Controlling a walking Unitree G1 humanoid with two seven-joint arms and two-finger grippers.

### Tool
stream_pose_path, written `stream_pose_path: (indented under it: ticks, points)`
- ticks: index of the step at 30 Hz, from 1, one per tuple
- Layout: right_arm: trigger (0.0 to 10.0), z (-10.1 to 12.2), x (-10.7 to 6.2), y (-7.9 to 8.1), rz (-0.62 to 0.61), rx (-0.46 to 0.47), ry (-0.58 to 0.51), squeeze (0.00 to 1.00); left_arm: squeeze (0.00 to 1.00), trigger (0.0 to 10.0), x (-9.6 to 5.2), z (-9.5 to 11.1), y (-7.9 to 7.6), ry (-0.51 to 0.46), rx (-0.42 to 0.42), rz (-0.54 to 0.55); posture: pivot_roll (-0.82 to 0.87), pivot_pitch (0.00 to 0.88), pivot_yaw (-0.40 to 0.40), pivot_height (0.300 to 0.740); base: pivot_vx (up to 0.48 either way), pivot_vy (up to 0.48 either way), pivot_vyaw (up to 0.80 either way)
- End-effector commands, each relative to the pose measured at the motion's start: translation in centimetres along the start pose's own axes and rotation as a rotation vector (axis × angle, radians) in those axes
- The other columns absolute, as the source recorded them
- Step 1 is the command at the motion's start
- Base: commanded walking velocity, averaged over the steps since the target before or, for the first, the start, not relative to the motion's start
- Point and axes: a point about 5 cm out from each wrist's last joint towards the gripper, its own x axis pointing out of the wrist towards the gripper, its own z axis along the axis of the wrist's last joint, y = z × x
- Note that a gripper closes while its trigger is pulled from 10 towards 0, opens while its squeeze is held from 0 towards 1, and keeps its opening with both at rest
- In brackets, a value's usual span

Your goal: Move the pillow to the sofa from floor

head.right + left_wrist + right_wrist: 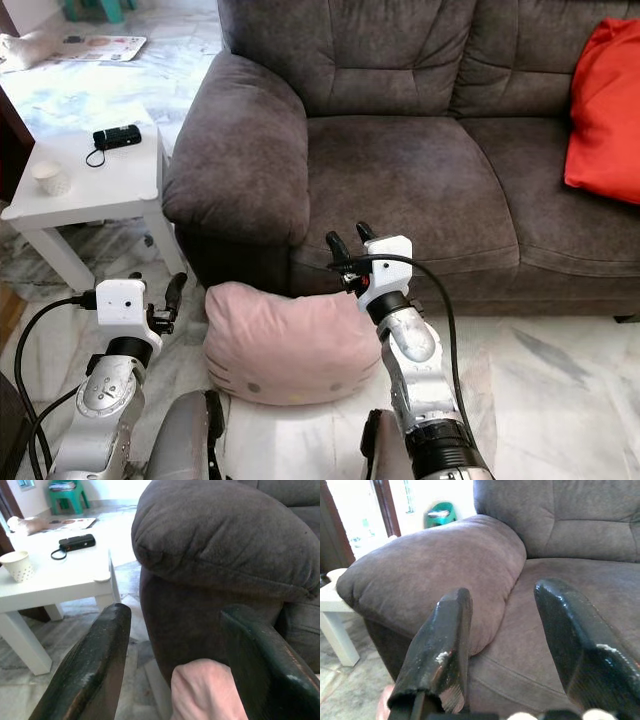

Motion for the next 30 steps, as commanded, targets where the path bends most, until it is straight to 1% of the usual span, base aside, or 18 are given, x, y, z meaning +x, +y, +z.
stream_pose_path:
  ticks: [1,7,9,10,12,17,20,24,30]
  points:
    - [10.0,-0.15,-0.15,-0.35,-0.016,0.010,0.009,0.00,0.00,10.0,-0.07,-0.13,-0.16,0.004,-0.003,-0.008,0.05,0.082,-0.032,0.539,0.255,0.000,0.00]
    - [10.0,-0.12,-0.11,-0.32,-0.017,0.015,0.005,0.00,0.00,10.0,-0.05,-0.11,-0.18,0.003,0.001,-0.009,0.05,0.083,-0.033,0.539,0.258,0.000,0.00]
    - [10.0,-0.04,-0.02,-0.13,-0.005,-0.018,0.004,0.00,0.00,10.0,-0.04,-0.07,-0.23,0.001,0.001,-0.011,0.05,0.083,-0.033,0.539,0.259,0.000,0.00]
    - [10.0,-0.01,-0.01,-0.03,0.002,-0.020,0.001,0.00,0.00,10.0,-0.04,-0.05,-0.23,0.001,0.001,-0.011,0.05,0.082,-0.033,0.539,0.255,0.000,0.00]
    - [10.0,-0.01,-0.03,0.22,0.015,-0.027,0.001,0.00,0.00,10.0,-0.04,-0.04,-0.22,0.000,0.002,-0.010,0.05,0.082,-0.033,0.539,0.257,0.000,0.72]
    - [10.0,-0.12,-0.08,0.14,0.011,-0.015,0.004,0.00,0.00,10.0,-0.02,0.02,-0.24,-0.003,0.003,-0.009,0.05,0.084,-0.034,0.539,0.259,0.000,0.76]
    - [10.0,-0.22,-0.14,0.01,0.000,0.005,0.008,0.00,0.00,10.0,-0.02,0.06,-0.24,-0.007,0.009,-0.009,0.05,0.084,-0.034,0.539,0.000,0.000,0.00]
    - [10.0,-0.24,-0.14,-0.02,0.005,-0.007,0.012,0.00,0.00,10.0,0.00,-0.15,-0.51,0.005,0.004,-0.028,0.05,0.085,-0.033,0.539,0.000,0.000,0.00]
    - [10.0,-0.29,-0.07,0.06,0.006,-0.003,0.014,0.00,0.00,10.0,-0.01,-0.18,-0.52,0.006,0.002,-0.030,0.05,0.086,-0.034,0.539,0.000,0.000,0.00]
